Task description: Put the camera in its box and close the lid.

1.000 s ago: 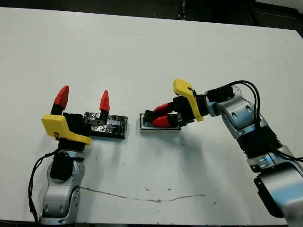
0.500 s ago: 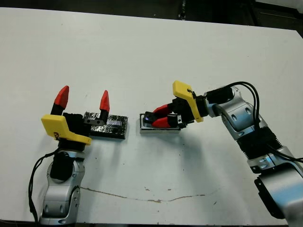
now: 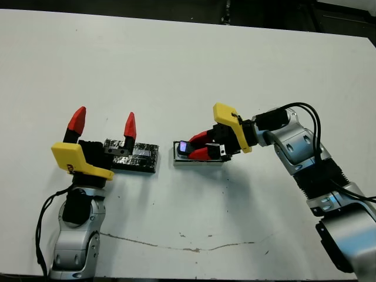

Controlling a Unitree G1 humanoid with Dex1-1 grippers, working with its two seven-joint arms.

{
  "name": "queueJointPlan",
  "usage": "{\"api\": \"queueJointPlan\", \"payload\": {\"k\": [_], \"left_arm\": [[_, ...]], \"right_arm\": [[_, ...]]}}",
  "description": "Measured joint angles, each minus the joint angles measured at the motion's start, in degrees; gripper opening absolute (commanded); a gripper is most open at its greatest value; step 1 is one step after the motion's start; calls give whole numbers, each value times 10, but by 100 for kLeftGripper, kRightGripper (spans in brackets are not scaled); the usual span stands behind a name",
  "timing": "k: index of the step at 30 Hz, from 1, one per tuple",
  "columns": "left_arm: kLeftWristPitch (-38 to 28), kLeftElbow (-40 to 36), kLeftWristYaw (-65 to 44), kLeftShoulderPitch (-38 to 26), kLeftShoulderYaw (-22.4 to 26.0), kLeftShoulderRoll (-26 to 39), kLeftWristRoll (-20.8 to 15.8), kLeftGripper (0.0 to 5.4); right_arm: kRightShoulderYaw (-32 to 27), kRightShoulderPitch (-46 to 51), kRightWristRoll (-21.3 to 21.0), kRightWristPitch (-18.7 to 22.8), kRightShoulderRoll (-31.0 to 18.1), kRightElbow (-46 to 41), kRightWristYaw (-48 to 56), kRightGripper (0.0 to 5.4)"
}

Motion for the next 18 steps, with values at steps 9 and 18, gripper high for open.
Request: {"api": "queueJointPlan", "payload": {"k": [9, 18], "left_arm": [[0, 0, 2, 0, 0, 0, 6, 540], [0, -1, 1, 0, 0, 0, 4, 540]], "right_arm": [[9, -6, -5, 0, -2, 0, 0, 206], [11, -6, -6, 10, -5, -3, 18, 325]]}}
